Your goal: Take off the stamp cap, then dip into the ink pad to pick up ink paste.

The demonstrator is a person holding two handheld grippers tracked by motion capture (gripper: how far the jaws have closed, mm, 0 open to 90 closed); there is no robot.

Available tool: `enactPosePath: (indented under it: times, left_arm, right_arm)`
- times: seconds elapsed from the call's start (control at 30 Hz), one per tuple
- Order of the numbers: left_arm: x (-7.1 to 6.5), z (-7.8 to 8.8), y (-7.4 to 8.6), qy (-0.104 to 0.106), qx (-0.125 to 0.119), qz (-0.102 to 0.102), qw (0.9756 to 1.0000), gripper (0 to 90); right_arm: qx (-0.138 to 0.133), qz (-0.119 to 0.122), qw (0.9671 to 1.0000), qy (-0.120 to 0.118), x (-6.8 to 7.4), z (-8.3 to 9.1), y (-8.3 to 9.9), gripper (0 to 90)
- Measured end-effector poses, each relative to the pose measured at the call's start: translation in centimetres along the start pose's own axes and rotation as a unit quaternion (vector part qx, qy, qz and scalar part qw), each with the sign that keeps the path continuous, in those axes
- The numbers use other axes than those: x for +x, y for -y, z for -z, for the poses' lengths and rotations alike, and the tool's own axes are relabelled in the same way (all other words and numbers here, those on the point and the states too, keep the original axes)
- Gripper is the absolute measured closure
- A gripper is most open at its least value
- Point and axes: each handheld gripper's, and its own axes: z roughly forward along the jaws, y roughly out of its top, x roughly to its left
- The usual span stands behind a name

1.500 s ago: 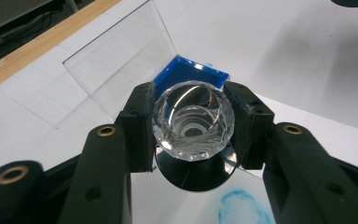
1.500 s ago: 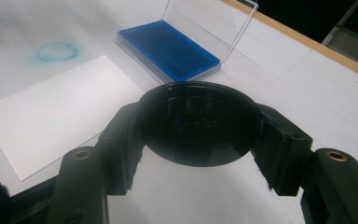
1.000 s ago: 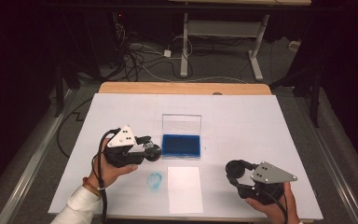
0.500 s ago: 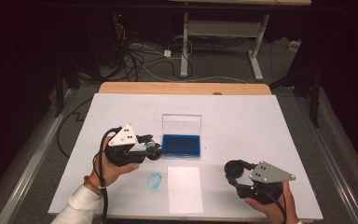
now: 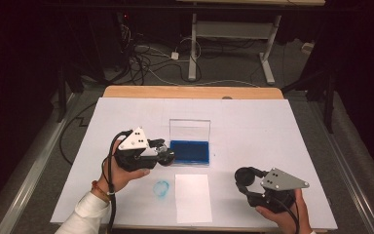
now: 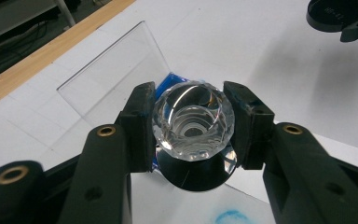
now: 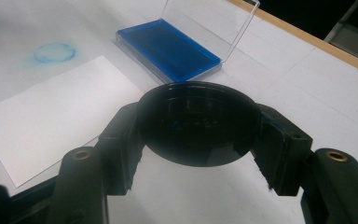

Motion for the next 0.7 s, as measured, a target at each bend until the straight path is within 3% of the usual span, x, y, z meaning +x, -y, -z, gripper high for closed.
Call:
enactPosePath:
  times: [0.7]
  left_arm:
    - [0.8, -2.4, -2.1, 0.016, 0.020, -0.005, 0.9997, 54.5]
  right_arm:
    - [0.004, 0.000, 1.0000, -0.001, 0.0, -0.4, 0.0, 38.8]
